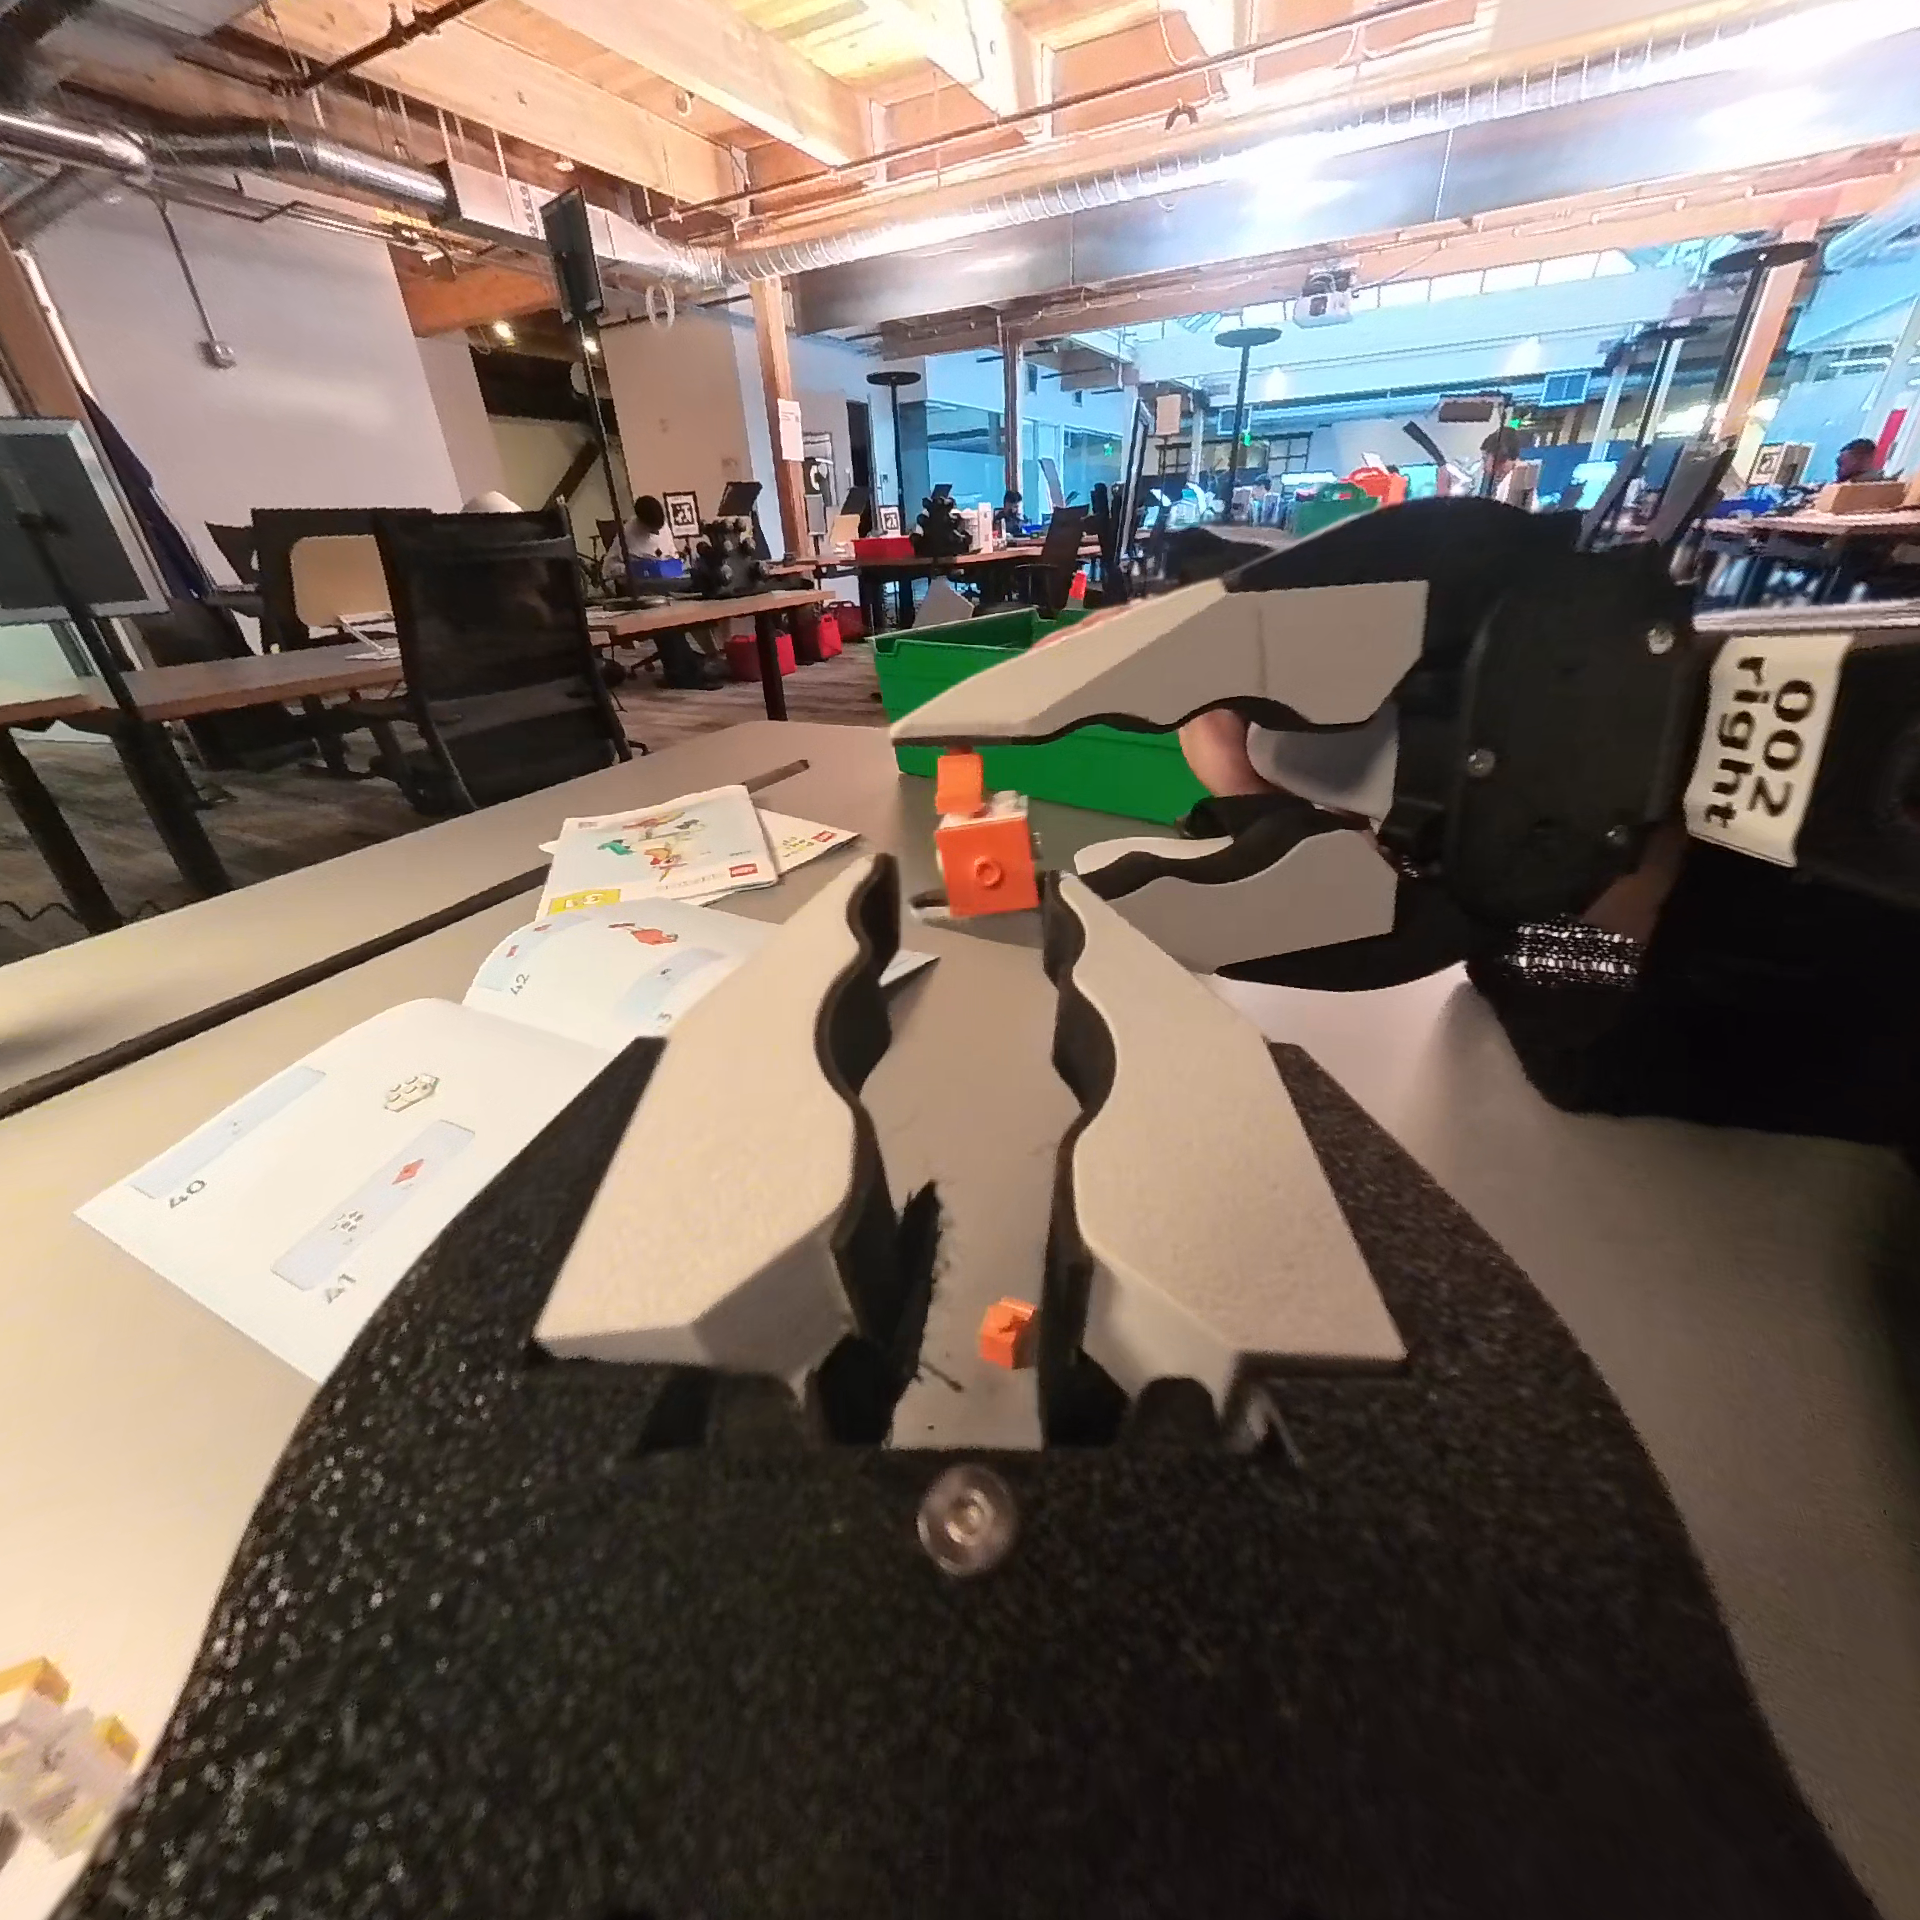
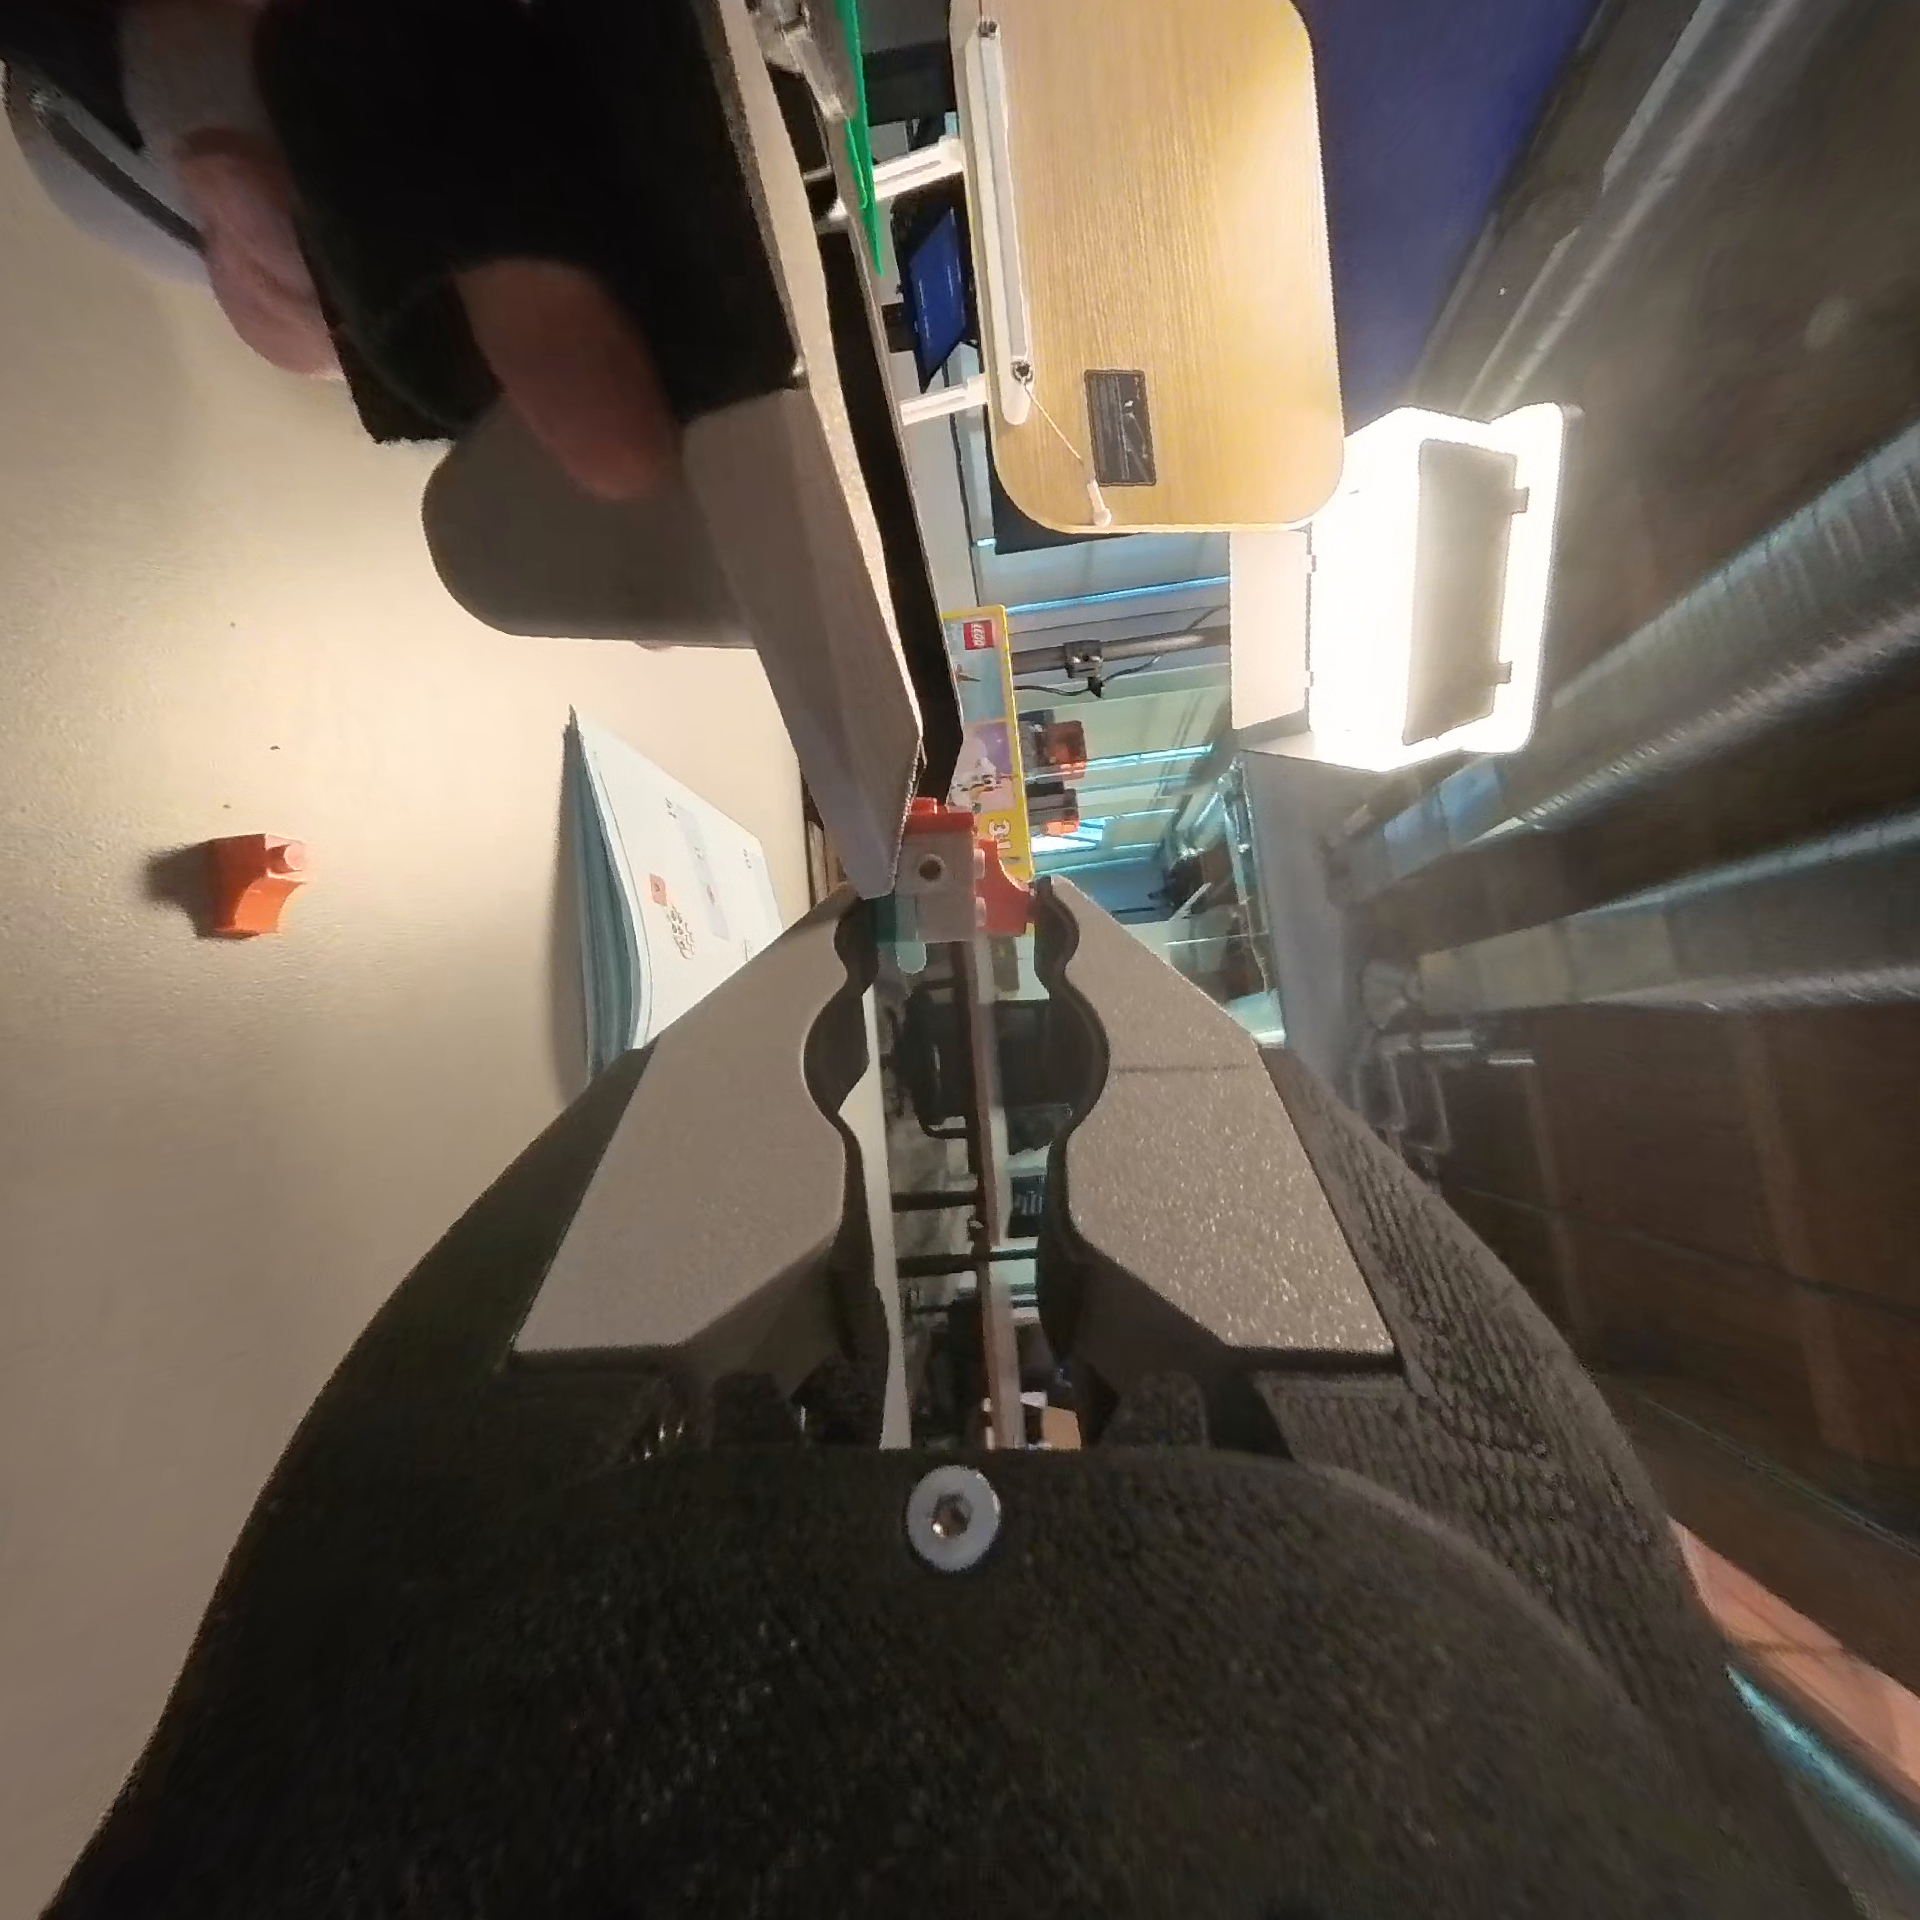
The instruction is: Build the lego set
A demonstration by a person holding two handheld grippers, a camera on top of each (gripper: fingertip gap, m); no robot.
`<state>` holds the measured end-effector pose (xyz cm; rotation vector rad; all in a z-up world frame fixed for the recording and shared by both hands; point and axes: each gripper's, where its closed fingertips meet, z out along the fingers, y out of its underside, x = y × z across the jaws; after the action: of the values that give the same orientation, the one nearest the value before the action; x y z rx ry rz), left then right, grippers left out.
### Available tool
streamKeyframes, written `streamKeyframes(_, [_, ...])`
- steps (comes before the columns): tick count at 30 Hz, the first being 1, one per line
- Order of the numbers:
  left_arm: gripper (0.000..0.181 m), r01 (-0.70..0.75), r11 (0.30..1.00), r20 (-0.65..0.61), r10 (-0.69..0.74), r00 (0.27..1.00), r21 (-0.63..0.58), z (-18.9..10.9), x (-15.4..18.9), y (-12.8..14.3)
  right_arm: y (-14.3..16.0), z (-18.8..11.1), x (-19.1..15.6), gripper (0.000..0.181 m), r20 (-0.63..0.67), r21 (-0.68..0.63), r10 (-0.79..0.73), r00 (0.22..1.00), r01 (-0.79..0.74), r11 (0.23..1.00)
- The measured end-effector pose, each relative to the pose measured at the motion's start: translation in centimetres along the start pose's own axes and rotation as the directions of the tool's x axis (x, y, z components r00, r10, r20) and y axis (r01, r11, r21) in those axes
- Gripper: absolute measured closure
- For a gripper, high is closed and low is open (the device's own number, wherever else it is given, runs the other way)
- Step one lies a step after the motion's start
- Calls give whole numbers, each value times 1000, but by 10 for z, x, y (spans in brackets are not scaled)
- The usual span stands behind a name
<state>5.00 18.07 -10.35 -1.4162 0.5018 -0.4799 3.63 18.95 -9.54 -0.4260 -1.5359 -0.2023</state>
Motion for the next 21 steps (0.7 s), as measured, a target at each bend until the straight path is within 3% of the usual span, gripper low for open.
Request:
streamKeyframes(4, [150,46,999,-12,-46,999,-13,0,-3,2,0,0,-1,153,1,2,13,1000,-13,1000])
streamKeyframes(8, [165,61,998,-62,-63,996,-30,1,5,5,1,0,-4,153,6,-4,9,1000,-9,1000])
streamKeyframes(11, [165,70,996,-65,-74,995,-58,2,4,7,2,0,-6,154,5,-11,-2,1000,2,1000])
streamKeyframes(21, [167,37,988,-24,-41,999,-149,3,2,17,4,3,-12,153,-6,-47,-280,960,280,959])
